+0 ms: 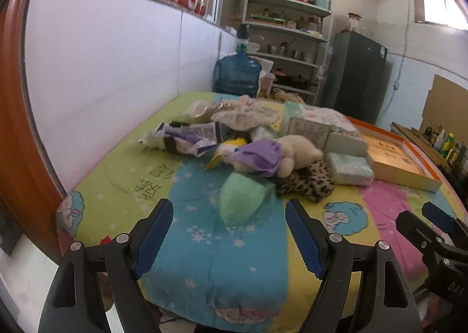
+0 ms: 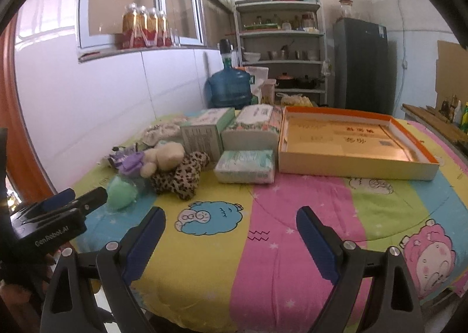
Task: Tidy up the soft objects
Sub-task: 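Lower the left tool onto the bagged green sponge and close it, then grasp the white-green tissue pack with the right tool while the left tool lifts the sponge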
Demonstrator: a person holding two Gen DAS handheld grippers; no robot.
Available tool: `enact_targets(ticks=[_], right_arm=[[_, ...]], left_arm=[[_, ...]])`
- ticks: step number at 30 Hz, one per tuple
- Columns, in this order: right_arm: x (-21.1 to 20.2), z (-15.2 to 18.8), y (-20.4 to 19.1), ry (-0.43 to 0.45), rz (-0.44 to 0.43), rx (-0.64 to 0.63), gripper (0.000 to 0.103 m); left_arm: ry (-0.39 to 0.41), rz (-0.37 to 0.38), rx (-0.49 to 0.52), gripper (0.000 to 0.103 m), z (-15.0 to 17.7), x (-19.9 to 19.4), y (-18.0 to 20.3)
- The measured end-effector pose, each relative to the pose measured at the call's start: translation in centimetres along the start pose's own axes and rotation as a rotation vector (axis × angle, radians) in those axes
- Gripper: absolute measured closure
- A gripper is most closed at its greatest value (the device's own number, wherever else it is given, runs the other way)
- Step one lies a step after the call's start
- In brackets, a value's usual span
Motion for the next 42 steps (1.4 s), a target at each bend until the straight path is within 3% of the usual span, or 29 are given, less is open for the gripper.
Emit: enact_targets(ticks=[15,17,19,22,32,38,42], right_arm=[[4.9,0.3,0.8,-0.066,-0.021,0.012,0.012],[5.3,-0.1,1.1,-0.066,-0.014,0.004,0.012],[5.6,-0.6,1.3,-0.066,-0.009,0.000,0.012],[6.6,-1.6,2.0,-0.067,0.026,-0.014,0.012],[10.2,-2.3,2.8,-0.160,0.024,0.023,0.012],[11.7,-2.3,1.1,-0.244,-0.023,-0.001,0.012],[12.2,-3.2,1.2,-0.246,0.077,-0.022,0.011]], left_arm=[[-0.080,0.039,0.025,0.024,0.3,6.5,1.0],[-0.079,0.038,0.038,0.028,0.3,6.9,1.2],[-0.083,0.046,0.043,0.044,0.3,7.5,1.3],[-0.059,0.053,0.036,0.059,0.3,7.4,1.2],[-0.024,0.107,-0.002,0.062,0.2,6.4,0.3],[-0.002,0.131,-0.010,0.062,-0.1,5.5,0.0],[0.003,0.150,-0.024,0.062,-0.1,5.3,-0.3]])
Point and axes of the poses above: each gripper's, at about its wrist camera, not at the fingertips, and x roughly the way its jaws point, y to its right, z to its underside, the point moved 8 cm from there along x, roughly the way its jaws point, and after that the axes turned 2 degrees about z, right-handed, at the moved point
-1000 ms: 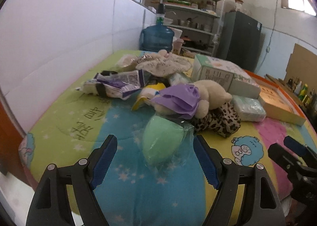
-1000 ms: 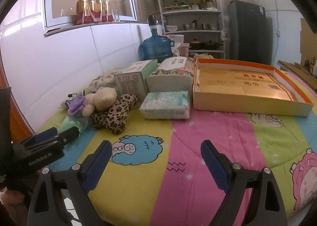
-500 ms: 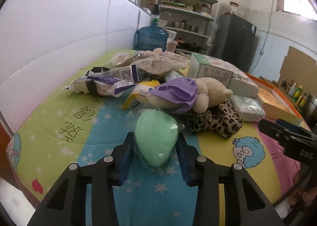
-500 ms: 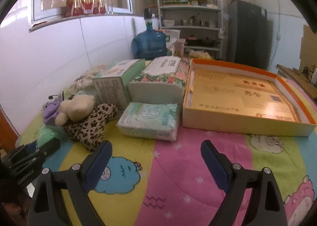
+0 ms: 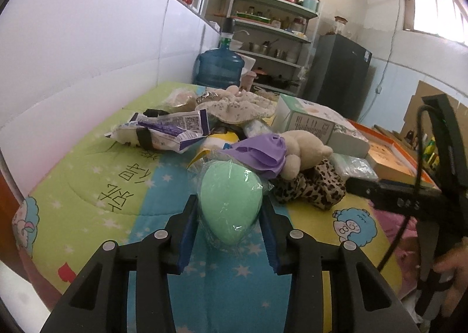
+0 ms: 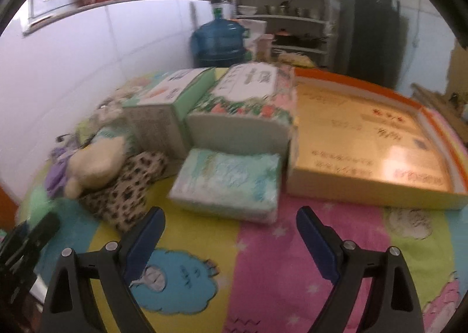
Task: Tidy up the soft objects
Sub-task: 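Grasp the white-green tissue pack with the right tool while the left tool lifts the sponge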
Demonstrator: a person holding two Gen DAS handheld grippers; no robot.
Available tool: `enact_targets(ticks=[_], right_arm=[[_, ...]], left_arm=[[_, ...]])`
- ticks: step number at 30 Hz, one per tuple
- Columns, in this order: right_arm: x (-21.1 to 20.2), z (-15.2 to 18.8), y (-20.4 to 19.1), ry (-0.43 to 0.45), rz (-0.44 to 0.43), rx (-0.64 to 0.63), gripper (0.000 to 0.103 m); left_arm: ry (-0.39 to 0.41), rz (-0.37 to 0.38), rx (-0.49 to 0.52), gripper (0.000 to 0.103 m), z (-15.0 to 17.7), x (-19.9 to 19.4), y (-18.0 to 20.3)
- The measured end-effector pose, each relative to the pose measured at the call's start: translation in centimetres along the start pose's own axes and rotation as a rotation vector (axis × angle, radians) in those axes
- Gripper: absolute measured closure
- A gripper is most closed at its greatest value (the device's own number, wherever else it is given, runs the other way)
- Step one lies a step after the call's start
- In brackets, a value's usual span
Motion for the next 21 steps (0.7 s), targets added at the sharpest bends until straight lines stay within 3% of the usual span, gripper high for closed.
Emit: enact_targets(ticks=[11,14,21], right_arm=[[1.9,-0.9,-1.5,-0.035,0.054,0.015,0.012],[2.0,-0.8,-2.2,-0.033,0.026,0.017,0.029],[1.4,-0.5,-2.4,-0.003,0.034,0.003,0.037]], left_arm=[[-0.006,0.036,-0.021,0.062,0.3,-0.3,-0.8],[-0.009,0.037,-0.030,0.062,0.3,-0.4,-1.1],[-0.007,0.032,-0.046,0.062,0.3,-0.6,-1.6]])
Point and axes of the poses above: each gripper's, at about its wrist camera, not at the fingertips, and x roughly the way its jaws point, y to its right, z to its underside, the point moved 8 cm from there along x, roughly the way its jaws point, and after that the axes turned 2 degrees about z, right-handed, at the moved point
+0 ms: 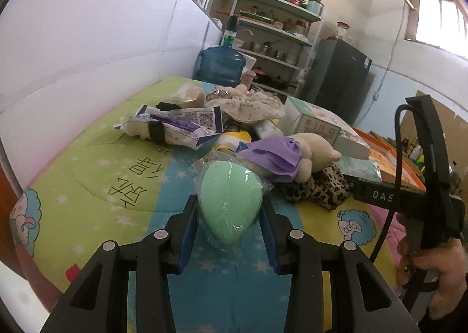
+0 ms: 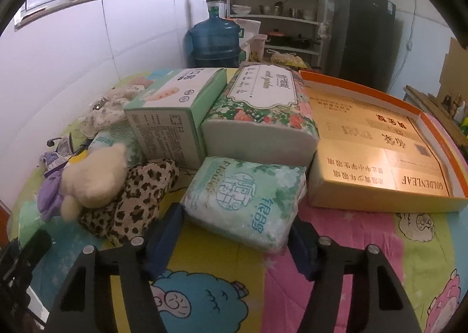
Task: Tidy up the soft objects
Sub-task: 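Grasp the white-green tissue pack with the right tool while the left tool lifts the sponge, then carry the sponge and tissue pack over the orange-rimmed gold box with both tools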
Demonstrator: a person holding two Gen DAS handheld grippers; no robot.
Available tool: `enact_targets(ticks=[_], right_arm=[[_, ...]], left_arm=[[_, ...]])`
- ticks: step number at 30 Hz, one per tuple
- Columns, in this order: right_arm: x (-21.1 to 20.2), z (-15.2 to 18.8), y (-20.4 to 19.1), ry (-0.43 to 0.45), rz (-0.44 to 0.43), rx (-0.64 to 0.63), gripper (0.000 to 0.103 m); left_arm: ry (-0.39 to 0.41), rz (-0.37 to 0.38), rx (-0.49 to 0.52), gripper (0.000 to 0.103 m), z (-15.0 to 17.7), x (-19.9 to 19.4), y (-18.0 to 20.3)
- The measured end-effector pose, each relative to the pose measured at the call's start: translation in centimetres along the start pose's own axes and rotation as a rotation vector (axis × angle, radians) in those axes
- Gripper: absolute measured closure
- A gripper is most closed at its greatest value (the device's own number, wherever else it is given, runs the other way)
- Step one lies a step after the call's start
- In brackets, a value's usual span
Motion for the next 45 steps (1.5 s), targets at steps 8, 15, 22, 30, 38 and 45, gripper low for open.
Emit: enact_targets(ticks=[8,15,22,30,38,45], right_arm=[[-1.7,0.7,0.8,0.025,-0.031,0.018,0.043],[-3.7,1.0,2.0,0.062,-0.062,0.040,0.043],[-6.4,0.8,4.5,0.110,-0.078,0.068,0.044],[-8.6,0.4,8.8,0.164,-0.029,0.105,0.043],[-10.1,0.3,14.6,0.207,0.025,0.153,0.043],[-11.1,-0.3,19.5,0.233,0.080,0.166,0.043]], left_arm=[[0.016,-0.005,0.017,0.062,-0.5,-0.9,0.7],[0.043,-0.005,0.058,0.061,-1.5,-2.0,2.7],[0.061,0.002,0.128,0.061,-2.6,-2.5,5.9],[0.047,0.004,0.189,0.061,-3.6,-1.3,10.1],[0.042,0.040,0.277,0.061,-4.5,0.2,15.6],[0.037,0.073,0.343,0.061,-5.4,2.1,20.5]])
Point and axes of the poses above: each gripper's, at about its wrist camera, not at the fingertips, and x roughly the way its jaws point, y to its right, z to its underside, the point moved 8 cm from there along x, roughly the way its jaws point, and after that the axes turned 2 degrees about z, right-handed, at the moved point
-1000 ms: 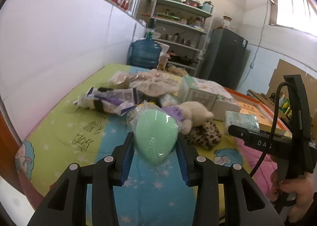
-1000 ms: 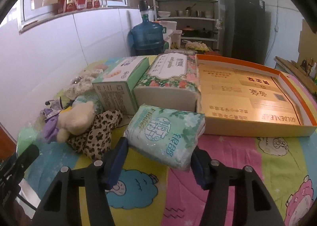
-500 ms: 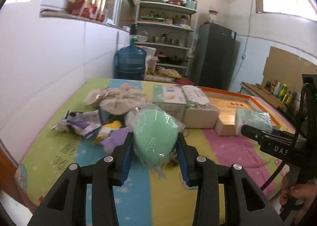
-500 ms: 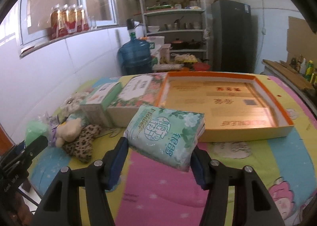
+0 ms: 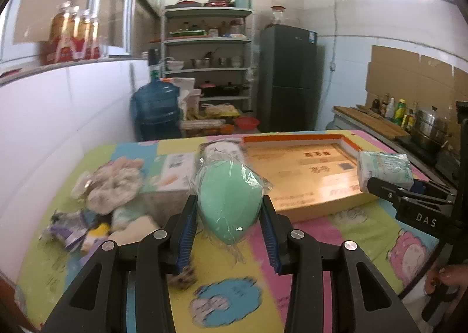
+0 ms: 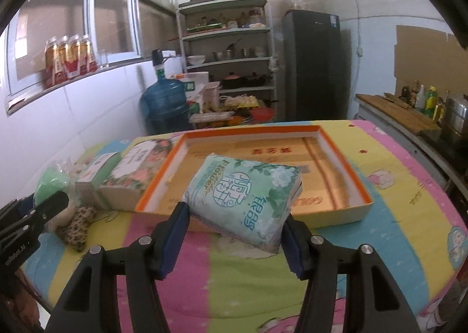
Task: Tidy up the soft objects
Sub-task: 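Carry the sponge and tissue pack over the orange-rimmed gold box with both tools, then open the left tool to drop the sponge in the box while the right tool releases the tissue pack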
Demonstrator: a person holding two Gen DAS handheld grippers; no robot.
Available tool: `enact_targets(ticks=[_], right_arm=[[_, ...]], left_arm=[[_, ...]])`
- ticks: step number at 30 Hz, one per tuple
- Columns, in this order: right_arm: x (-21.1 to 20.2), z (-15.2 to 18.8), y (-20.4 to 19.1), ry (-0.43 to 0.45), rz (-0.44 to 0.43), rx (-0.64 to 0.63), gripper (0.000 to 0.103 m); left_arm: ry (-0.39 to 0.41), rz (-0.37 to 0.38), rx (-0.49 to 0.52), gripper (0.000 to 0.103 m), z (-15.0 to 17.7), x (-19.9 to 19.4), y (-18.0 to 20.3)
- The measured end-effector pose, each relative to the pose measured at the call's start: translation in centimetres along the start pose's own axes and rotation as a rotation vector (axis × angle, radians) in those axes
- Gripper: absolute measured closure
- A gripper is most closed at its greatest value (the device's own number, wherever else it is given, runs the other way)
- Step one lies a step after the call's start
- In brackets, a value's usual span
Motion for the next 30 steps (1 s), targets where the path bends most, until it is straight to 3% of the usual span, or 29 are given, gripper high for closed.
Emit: enact_targets(ticks=[8,18,24,30], right_arm=[[0.6,-1.9,4.0,0.014,0.017,-0.022,0.043],[4.2,-4.0,6.4,-0.037,-0.095,-0.001,0.043],[7.3,-4.2,7.2,-0.087,-0.094,0.000,0.043],[9.6,-3.6,8.2,-0.142,-0.088,0.021,0.043]], left_arm=[[-0.041,0.061,0.005,0.061,-2.9,3.5,3.3],[-0.161,0.161,-0.034,0.061,-5.9,10.2,6.0],[-0.257,0.186,-0.088,0.061,-5.6,14.6,7.1],[-0.316,0.170,-0.078,0.061,-4.4,18.1,8.3]])
Point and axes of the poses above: each gripper's, at about its wrist camera, not at the fingertips, and x roughly the way its jaws point, y to its right, z to its underside, the point moved 8 cm from there along x, roughly the way its jaws point, and after that the axes turned 2 degrees about z, right-handed, at the moved point
